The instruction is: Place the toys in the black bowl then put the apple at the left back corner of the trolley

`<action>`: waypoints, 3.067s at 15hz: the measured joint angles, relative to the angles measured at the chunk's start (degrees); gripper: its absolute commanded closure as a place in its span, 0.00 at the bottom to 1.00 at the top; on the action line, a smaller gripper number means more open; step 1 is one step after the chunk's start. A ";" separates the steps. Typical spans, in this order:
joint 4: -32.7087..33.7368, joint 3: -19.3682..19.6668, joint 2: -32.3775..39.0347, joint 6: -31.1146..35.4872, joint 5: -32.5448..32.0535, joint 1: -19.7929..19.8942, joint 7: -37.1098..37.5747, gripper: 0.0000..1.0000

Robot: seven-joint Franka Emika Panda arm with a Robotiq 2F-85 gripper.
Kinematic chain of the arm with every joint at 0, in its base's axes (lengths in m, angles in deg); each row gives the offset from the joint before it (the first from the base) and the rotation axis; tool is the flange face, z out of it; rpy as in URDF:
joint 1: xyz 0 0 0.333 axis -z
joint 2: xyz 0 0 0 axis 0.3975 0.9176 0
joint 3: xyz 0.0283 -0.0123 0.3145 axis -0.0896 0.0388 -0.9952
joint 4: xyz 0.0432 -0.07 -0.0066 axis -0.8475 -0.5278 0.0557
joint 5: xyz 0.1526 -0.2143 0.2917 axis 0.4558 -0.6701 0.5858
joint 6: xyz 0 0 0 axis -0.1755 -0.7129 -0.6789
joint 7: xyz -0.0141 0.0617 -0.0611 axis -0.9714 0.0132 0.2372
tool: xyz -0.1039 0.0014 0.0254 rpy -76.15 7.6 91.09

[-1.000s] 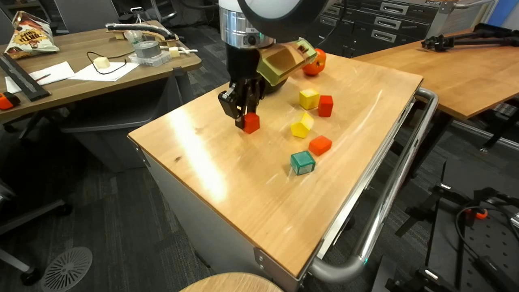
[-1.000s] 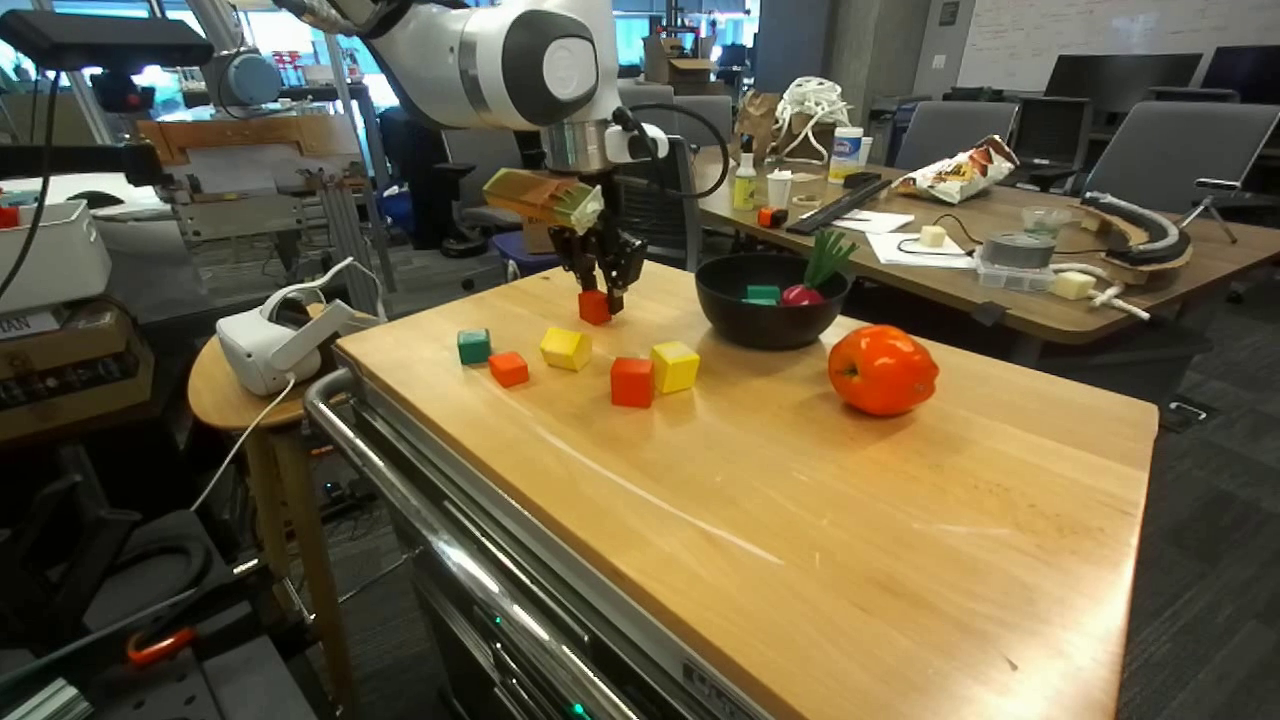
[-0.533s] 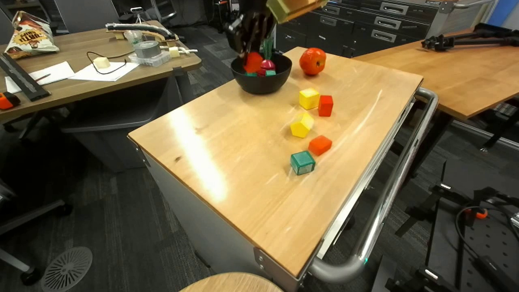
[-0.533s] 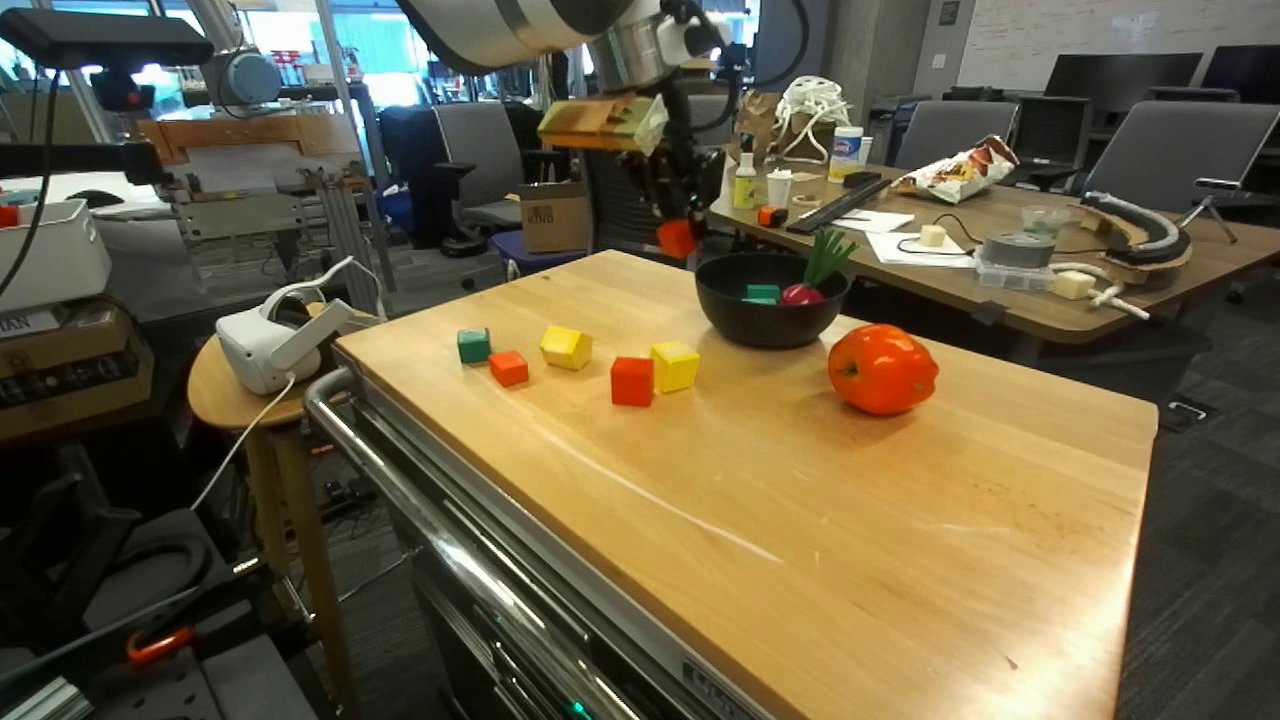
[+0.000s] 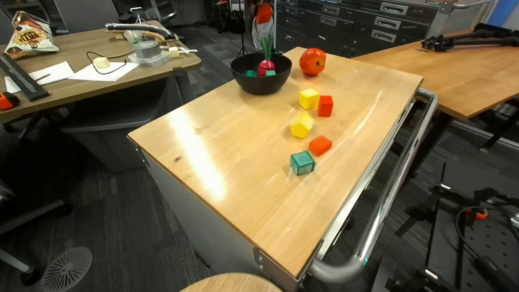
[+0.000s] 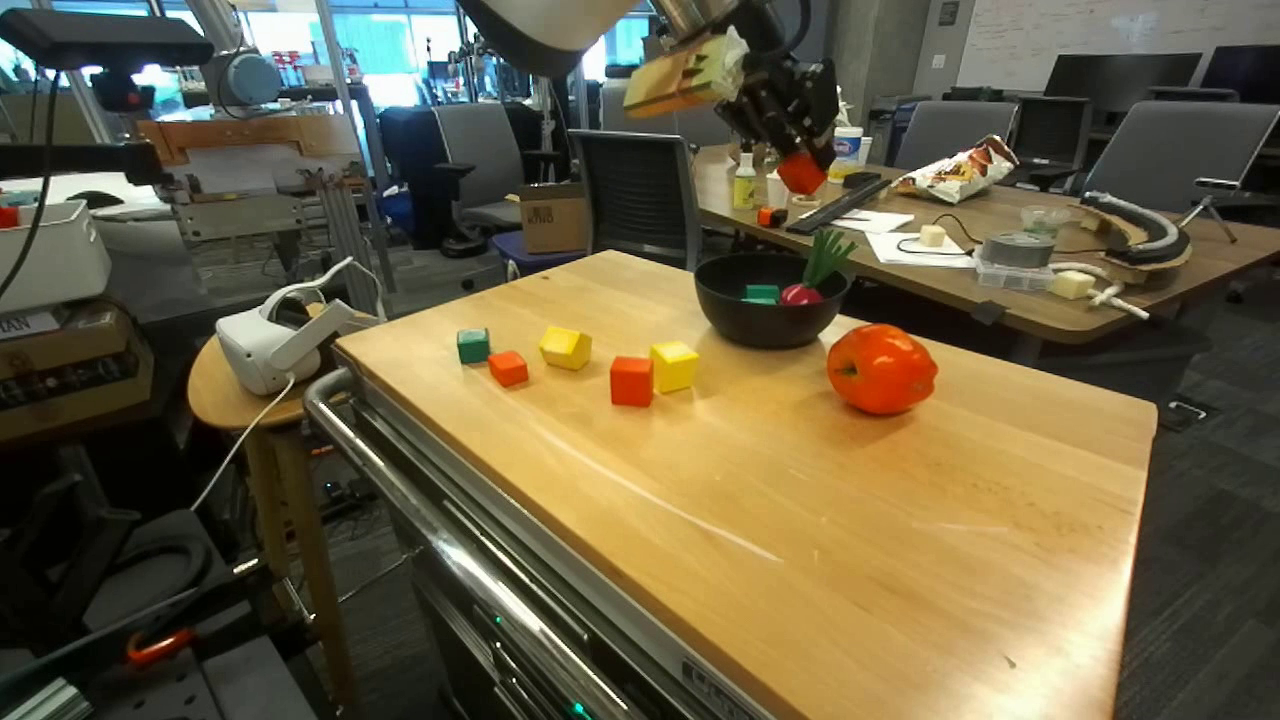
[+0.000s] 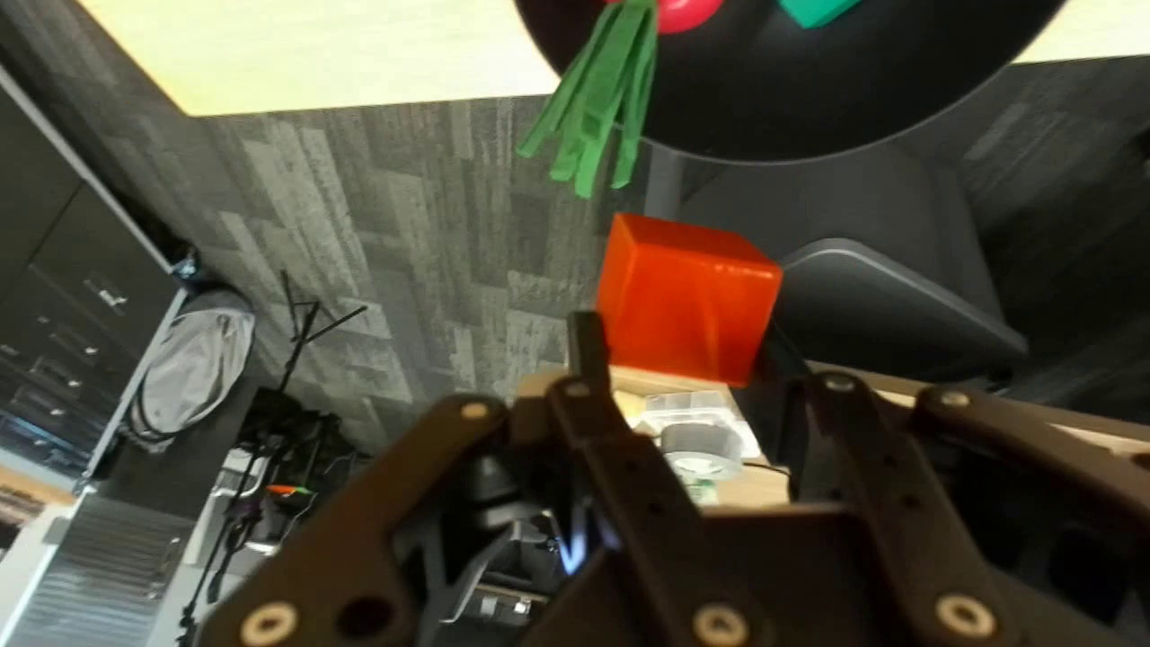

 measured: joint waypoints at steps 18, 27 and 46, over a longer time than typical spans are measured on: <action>3.16 -4.84 8.07 -6.10 2.27 -2.28 8.20 0.00; -16.80 -16.44 -9.70 -12.56 36.20 2.95 -29.51 0.00; -20.79 -16.39 -7.21 -24.79 36.98 4.99 -41.29 0.38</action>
